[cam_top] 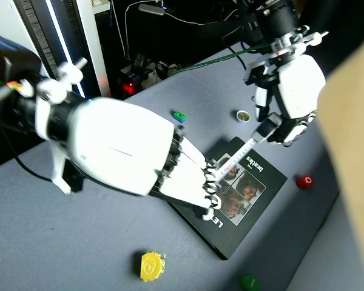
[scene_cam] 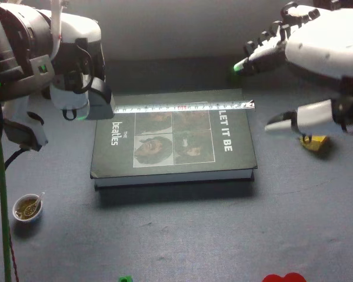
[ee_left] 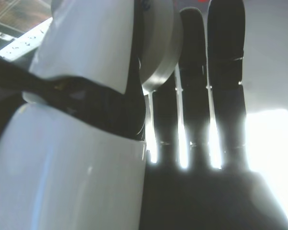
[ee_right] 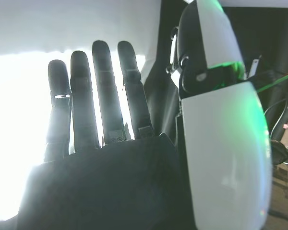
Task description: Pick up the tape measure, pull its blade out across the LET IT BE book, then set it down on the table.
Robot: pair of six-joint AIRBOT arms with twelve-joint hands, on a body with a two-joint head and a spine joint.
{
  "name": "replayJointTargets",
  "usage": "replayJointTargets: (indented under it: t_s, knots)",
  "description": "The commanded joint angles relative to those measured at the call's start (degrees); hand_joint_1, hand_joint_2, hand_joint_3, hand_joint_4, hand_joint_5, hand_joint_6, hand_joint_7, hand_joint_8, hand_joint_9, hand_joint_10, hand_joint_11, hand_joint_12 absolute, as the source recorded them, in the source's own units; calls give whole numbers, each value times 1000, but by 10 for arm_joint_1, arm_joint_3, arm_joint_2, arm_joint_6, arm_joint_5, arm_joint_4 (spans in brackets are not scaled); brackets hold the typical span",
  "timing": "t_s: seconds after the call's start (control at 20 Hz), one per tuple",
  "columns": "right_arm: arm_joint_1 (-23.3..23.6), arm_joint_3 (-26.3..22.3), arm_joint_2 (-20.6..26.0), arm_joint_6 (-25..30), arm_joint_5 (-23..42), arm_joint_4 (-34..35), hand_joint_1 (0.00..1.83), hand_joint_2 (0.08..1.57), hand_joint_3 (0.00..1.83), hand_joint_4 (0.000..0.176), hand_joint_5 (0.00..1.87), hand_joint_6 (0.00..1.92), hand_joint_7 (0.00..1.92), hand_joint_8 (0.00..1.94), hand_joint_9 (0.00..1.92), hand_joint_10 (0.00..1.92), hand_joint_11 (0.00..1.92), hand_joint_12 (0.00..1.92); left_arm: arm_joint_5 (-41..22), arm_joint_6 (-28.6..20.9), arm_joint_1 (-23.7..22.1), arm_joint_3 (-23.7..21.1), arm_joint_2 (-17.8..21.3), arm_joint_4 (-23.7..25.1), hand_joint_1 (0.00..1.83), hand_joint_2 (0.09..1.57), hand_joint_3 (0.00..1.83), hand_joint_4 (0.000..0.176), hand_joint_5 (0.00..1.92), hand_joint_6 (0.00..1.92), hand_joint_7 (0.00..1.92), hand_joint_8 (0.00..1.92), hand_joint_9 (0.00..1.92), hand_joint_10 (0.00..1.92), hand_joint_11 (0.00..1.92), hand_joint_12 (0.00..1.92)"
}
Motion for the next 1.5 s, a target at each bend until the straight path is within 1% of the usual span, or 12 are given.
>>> replayJointTargets:
  t_s: [0.0, 0.2, 0.45, 0.65, 0.95, 1.1, 1.15, 1.2, 1.25, 1.35, 1.4, 1.45]
  knots:
    - [17, 6, -1, -2, 9, -10, 923, 1054, 3, 0, 584, 15, 612, 10, 524, 35, 35, 1172, -19, 5, -11, 5, -1, 55, 1382, 1098, 0, 0, 1004, 720, 1016, 1013, 923, 1216, 931, 910]
    - [36, 25, -19, -2, 26, -3, 935, 1060, 5, 0, 599, 18, 622, 11, 532, 34, 41, 1175, -26, 10, -14, 10, -3, 59, 1382, 1098, 0, 0, 1003, 721, 1015, 1015, 923, 1217, 934, 913]
    - [-9, 8, -26, 23, 91, -61, 998, 1090, 3, 0, 671, 21, 732, 19, 666, 60, 182, 1224, -26, 14, -15, 10, -3, 59, 1381, 1101, 0, 0, 983, 753, 1021, 1013, 913, 1223, 920, 930]
    - [5, 8, -32, 24, 92, -44, 1021, 1096, 3, 0, 765, 50, 826, 47, 757, 97, 237, 1246, -27, 14, -16, 12, -3, 60, 1380, 1103, 0, 0, 979, 760, 1020, 1017, 910, 1227, 922, 940]
    - [29, 16, -50, -11, 118, -41, 1035, 1101, 2, 0, 835, 44, 879, 35, 793, 112, 291, 1241, -29, 14, -16, 16, -4, 62, 1382, 1095, 0, 0, 1021, 714, 1022, 1002, 922, 1209, 925, 932]
    - [48, 22, -68, -91, 123, -8, 1034, 1101, 1, 0, 876, 52, 894, 32, 813, 118, 322, 1251, -31, 13, -17, 21, -4, 64, 1381, 1099, 0, 0, 996, 737, 1027, 1004, 915, 1216, 921, 936]
    - [59, 28, -74, -156, 120, 62, 1034, 1102, 1, 0, 875, 50, 898, 33, 821, 122, 329, 1254, -33, 9, -17, 22, -4, 65, 1380, 1102, 0, 0, 981, 756, 1022, 1014, 910, 1225, 920, 939]
    - [74, 41, -83, -262, 109, 171, 1039, 1103, 2, 0, 876, 48, 900, 31, 823, 122, 335, 1255, -34, 7, -18, 24, -4, 67, 1380, 1103, 0, 0, 976, 765, 1023, 1013, 909, 1226, 919, 940]
    - [79, 49, -88, -298, 103, 205, 1039, 1102, 1, 0, 882, 49, 896, 28, 814, 117, 335, 1254, -34, 6, -18, 25, -4, 69, 1380, 1103, 0, 0, 974, 771, 1024, 1011, 911, 1224, 920, 941]
    - [84, 59, -99, -321, 112, 213, 1038, 1101, 1, 0, 885, 48, 895, 26, 803, 112, 330, 1250, -34, 1, -19, 29, -5, 69, 1380, 1103, 0, 0, 973, 773, 1023, 1011, 910, 1225, 924, 945]
    - [93, 62, -109, -419, 142, 300, 1035, 1102, 1, 0, 888, 41, 897, 21, 804, 110, 332, 1245, -35, 1, -19, 30, -5, 71, 1380, 1103, 0, 0, 973, 773, 1024, 1011, 909, 1225, 924, 946]
    - [95, 64, -114, -453, 158, 335, 1035, 1102, 1, 0, 888, 41, 897, 21, 804, 110, 332, 1245, -36, 1, -19, 29, -5, 72, 1380, 1103, 0, 0, 973, 773, 1024, 1011, 909, 1225, 924, 946]
